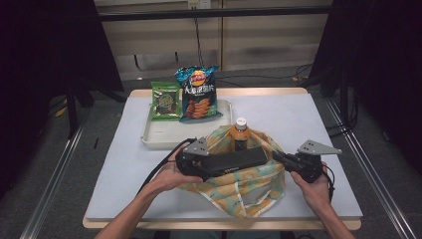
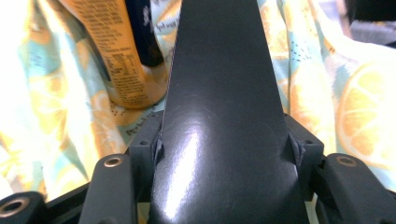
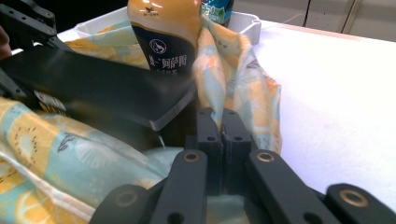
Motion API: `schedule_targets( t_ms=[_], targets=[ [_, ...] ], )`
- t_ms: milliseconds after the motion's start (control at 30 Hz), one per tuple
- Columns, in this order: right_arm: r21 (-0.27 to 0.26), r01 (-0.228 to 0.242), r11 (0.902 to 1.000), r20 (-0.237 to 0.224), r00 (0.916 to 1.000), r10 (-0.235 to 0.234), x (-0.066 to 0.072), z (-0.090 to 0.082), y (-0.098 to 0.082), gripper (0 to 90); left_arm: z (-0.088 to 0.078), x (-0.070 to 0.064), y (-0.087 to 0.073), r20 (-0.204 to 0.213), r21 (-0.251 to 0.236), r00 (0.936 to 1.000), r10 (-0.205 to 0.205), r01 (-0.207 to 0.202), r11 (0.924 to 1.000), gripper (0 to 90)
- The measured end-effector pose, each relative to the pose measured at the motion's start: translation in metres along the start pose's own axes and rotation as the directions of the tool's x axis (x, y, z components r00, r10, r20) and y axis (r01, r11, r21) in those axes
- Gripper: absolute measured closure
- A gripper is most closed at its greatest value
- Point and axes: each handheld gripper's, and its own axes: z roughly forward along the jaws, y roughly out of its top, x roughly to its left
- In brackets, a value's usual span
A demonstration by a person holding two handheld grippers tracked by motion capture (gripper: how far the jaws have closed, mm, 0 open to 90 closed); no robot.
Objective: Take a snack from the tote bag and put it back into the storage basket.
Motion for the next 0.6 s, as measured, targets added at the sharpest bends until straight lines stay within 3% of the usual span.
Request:
schedule_targets(
  t_ms=[167, 233, 333, 533, 600],
  targets=[
    [0.008, -0.005, 1.0000, 0.003, 1.0000, 0.005, -0.001, -0.003, -0.002, 89.0, -0.010, -0.002, 0.006, 0.012, -0.069, 0.9997, -0.023, 0.023, 0.9973, 43.4],
    [0.011, -0.008, 0.9999, 0.003, 1.0000, 0.007, -0.002, -0.003, -0.002, 89.0, -0.013, -0.002, 0.009, 0.012, -0.078, 0.9999, -0.008, 0.009, 0.9969, 43.4],
    [0.019, -0.006, 0.9998, -0.011, 0.9999, 0.006, -0.001, -0.002, -0.004, 88.7, -0.017, -0.003, 0.013, 0.033, -0.131, 0.9991, -0.027, 0.031, 0.9909, 43.4],
    [0.025, 0.003, 0.9997, -0.021, 0.9998, -0.003, 0.001, -0.002, -0.004, 88.7, -0.020, -0.004, 0.017, 0.040, -0.127, 0.9991, -0.017, 0.021, 0.9917, 43.4],
    [0.026, 0.005, 0.9996, -0.019, 0.9998, -0.005, 0.001, -0.002, -0.004, 88.8, -0.021, -0.003, 0.017, 0.043, -0.131, 0.9985, -0.035, 0.040, 0.9906, 43.3]
  ],
)
